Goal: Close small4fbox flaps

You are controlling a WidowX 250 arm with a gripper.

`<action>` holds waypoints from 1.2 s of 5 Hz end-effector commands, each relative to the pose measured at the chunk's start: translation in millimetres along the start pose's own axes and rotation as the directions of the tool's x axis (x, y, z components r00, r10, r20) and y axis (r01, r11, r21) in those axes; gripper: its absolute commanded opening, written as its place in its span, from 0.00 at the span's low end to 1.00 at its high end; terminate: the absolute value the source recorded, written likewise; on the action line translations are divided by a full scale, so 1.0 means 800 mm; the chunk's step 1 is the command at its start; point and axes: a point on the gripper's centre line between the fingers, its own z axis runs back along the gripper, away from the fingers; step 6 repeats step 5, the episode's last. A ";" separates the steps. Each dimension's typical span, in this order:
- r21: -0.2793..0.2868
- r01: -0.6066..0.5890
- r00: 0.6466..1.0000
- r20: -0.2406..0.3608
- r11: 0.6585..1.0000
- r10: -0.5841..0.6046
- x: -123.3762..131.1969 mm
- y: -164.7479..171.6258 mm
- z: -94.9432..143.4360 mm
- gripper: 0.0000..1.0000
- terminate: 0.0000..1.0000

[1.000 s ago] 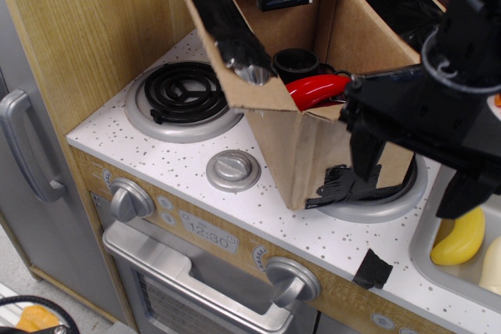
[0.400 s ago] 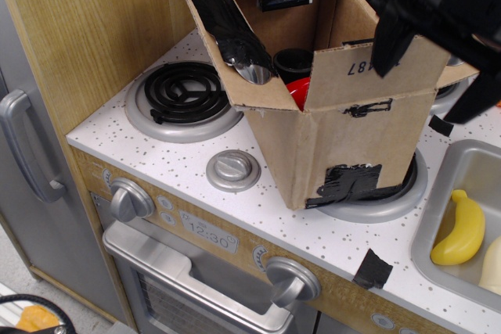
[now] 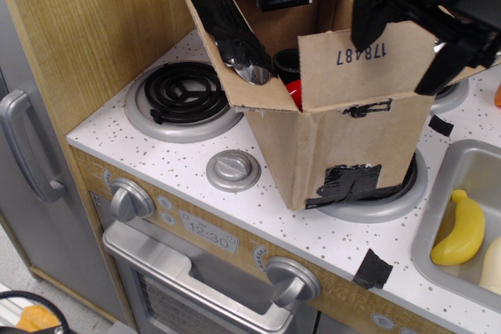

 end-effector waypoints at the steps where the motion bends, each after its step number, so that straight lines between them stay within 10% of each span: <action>1: -0.053 0.021 0.999 0.050 0.998 -0.018 0.007 0.018 -0.017 1.00 0.00; 4: -0.135 0.039 0.997 0.073 0.990 -0.029 0.007 0.032 -0.052 1.00 0.00; 5: -0.161 0.025 0.999 0.047 0.987 -0.018 0.007 0.029 -0.052 1.00 1.00; 6: -0.161 0.025 0.999 0.047 0.987 -0.018 0.007 0.029 -0.052 1.00 1.00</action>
